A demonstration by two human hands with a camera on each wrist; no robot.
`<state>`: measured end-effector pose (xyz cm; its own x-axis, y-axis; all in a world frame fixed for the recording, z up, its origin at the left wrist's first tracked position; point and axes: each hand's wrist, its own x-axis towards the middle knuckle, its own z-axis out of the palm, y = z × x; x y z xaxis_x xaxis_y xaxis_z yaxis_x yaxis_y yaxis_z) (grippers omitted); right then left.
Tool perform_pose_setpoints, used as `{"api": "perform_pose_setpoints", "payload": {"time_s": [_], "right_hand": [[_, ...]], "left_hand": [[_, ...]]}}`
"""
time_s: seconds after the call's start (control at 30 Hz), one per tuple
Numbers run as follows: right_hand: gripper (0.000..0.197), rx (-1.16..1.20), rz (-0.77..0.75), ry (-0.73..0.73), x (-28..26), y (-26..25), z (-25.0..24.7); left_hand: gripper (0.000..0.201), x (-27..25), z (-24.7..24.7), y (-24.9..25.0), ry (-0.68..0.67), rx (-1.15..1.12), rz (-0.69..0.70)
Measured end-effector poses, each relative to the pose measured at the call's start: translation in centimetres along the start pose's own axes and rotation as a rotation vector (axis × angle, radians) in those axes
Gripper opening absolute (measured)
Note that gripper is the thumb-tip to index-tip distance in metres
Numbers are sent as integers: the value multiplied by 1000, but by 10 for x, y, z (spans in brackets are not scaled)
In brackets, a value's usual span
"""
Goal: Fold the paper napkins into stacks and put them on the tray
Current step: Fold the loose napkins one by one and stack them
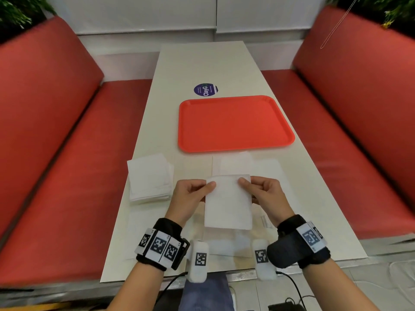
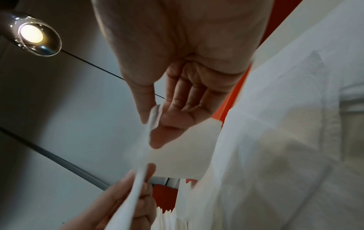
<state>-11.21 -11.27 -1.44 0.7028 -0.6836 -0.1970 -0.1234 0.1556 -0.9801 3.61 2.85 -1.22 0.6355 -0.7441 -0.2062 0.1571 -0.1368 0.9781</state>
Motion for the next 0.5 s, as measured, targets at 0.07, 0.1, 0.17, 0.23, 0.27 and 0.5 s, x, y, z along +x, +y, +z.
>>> {"api": "perform_pose_setpoints", "payload": {"time_s": [0.07, 0.1, 0.17, 0.23, 0.27, 0.5], "right_hand": [[19, 18, -10, 3, -1, 0, 2], [18, 30, -9, 4, -1, 0, 3], [18, 50, -1, -3, -1, -1, 5], [18, 69, 3, -21, -1, -2, 7], [19, 76, 3, -32, 0, -3, 8], [25, 154, -4, -83, 2, -7, 11]], "left_hand": [[13, -1, -2, 0, 12, -28, -4], [17, -2, -3, 1, 21, -42, -7], [26, -3, -4, 3, 34, -69, -13], [22, -4, -6, 6, 54, -101, -9], [17, -5, -6, 7, 65, -112, -5], [16, -10, -11, 5, 59, -270, 11]]}}
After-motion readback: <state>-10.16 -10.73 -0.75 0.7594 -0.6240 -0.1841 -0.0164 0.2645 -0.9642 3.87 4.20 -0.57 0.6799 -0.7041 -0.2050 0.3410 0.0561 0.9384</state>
